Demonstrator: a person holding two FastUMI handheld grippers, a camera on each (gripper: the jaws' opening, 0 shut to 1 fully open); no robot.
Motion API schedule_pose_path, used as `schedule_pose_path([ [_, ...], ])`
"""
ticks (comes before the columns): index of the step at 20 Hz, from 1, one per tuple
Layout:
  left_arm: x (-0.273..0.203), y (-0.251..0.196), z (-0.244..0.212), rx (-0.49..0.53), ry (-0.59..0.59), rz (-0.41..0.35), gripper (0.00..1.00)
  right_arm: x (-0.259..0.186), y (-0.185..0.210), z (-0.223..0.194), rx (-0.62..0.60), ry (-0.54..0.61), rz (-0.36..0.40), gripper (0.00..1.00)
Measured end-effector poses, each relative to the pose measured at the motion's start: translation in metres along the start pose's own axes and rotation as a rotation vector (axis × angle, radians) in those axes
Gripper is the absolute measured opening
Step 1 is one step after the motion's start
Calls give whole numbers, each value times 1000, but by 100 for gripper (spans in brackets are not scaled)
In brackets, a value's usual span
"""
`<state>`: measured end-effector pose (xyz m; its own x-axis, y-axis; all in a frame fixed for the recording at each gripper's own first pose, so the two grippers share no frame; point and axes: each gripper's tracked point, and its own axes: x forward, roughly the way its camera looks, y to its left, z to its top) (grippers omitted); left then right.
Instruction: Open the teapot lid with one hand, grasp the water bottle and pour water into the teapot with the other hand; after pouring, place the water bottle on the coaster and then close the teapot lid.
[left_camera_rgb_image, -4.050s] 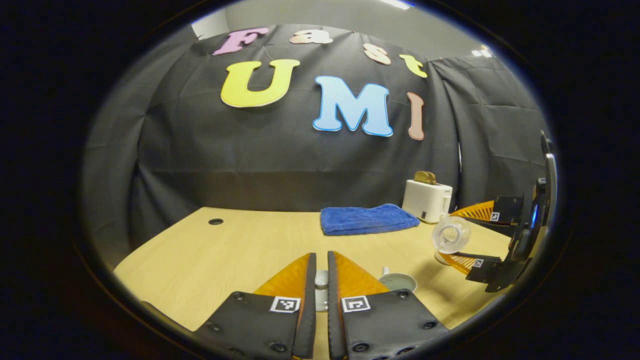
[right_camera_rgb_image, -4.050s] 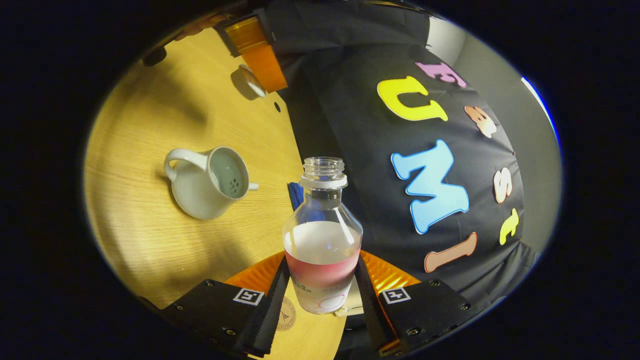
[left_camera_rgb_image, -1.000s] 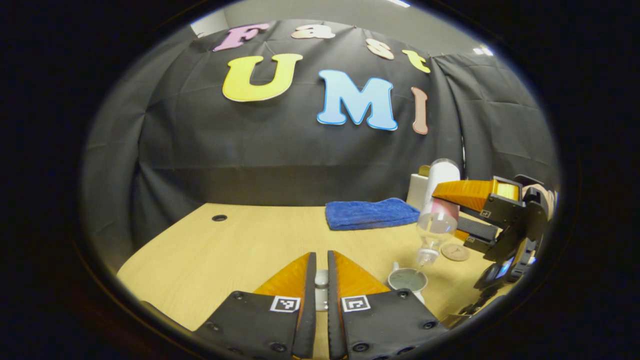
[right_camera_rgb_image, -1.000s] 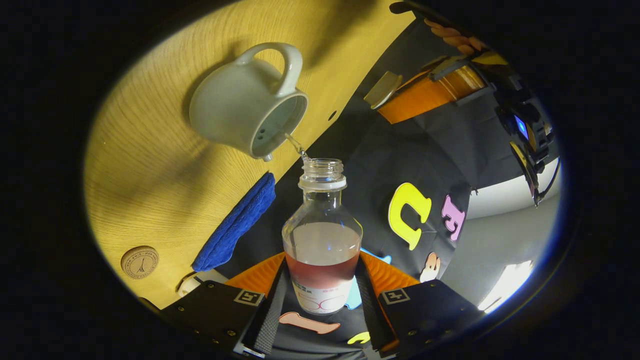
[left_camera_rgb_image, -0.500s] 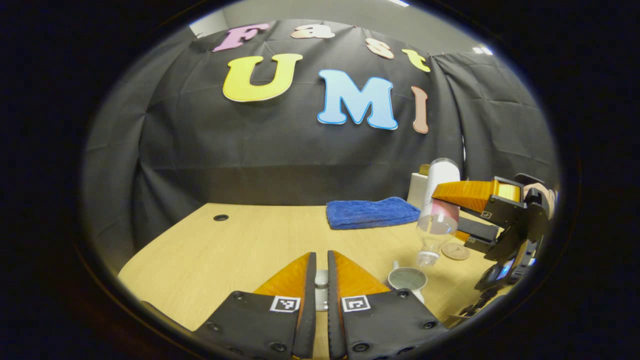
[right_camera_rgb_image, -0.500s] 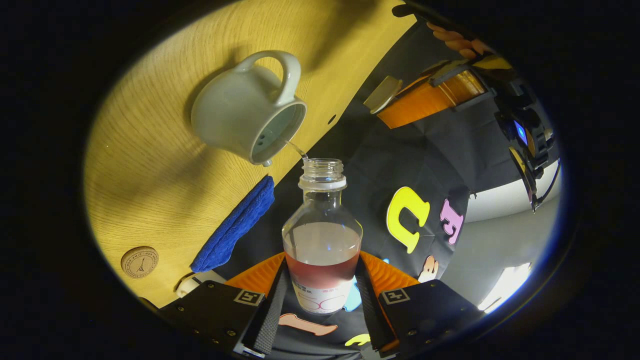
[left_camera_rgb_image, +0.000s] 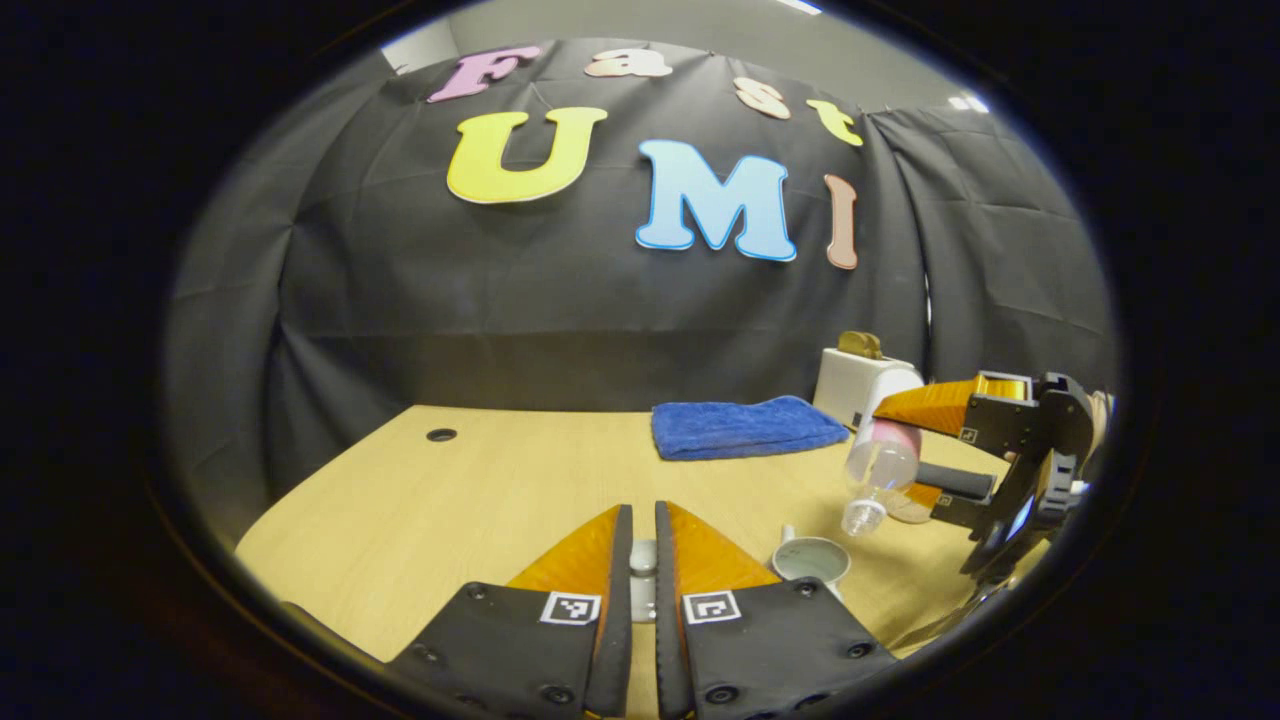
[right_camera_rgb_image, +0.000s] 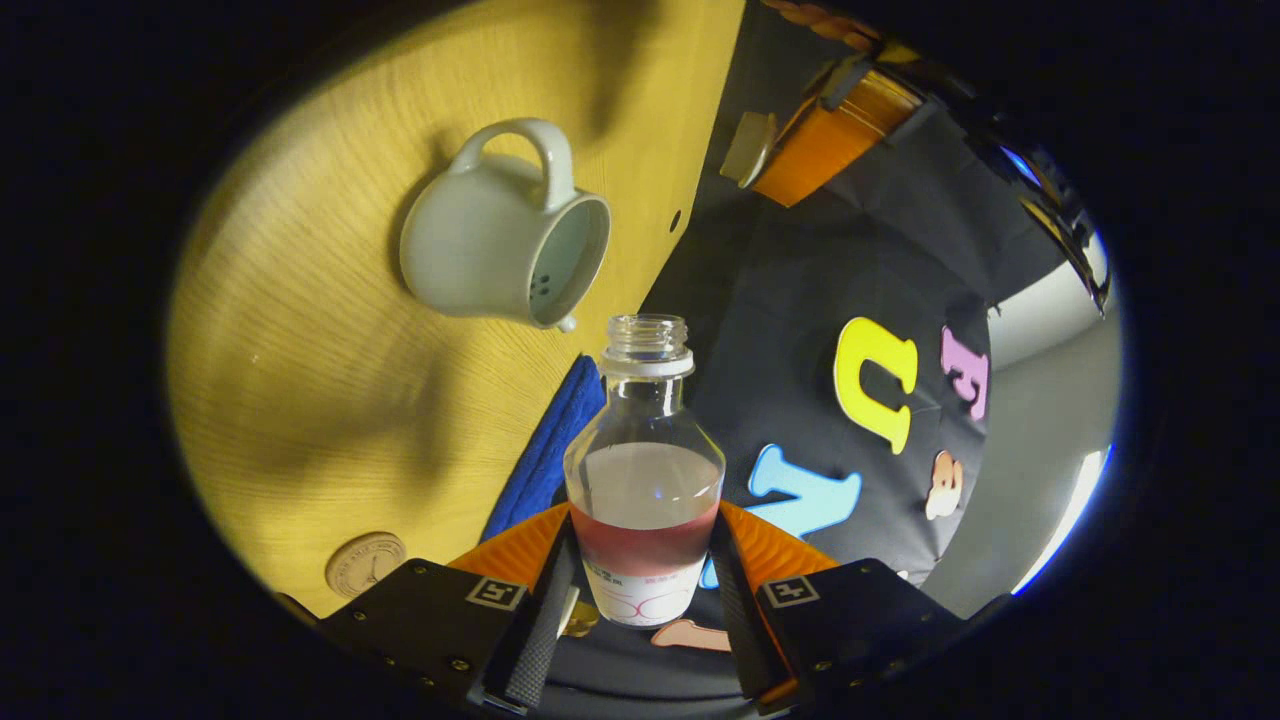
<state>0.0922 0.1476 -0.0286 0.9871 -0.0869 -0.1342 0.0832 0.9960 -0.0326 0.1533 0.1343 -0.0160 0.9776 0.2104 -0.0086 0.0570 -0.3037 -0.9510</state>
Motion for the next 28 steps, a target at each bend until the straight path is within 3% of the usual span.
schedule_pose_path([
  [12, -2, 1, 6, -6, 1, 13, 16, -8, 17, 2, 473, -32, 173, 71],
  [22, 20, -52, 3, -5, 14, -65, 17, -26, 36, 11, 977, -35, 388, 71],
  [28, 26, -74, 5, 11, 17, -90, 17, -44, 44, 4, 1221, -13, 425, 71],
])
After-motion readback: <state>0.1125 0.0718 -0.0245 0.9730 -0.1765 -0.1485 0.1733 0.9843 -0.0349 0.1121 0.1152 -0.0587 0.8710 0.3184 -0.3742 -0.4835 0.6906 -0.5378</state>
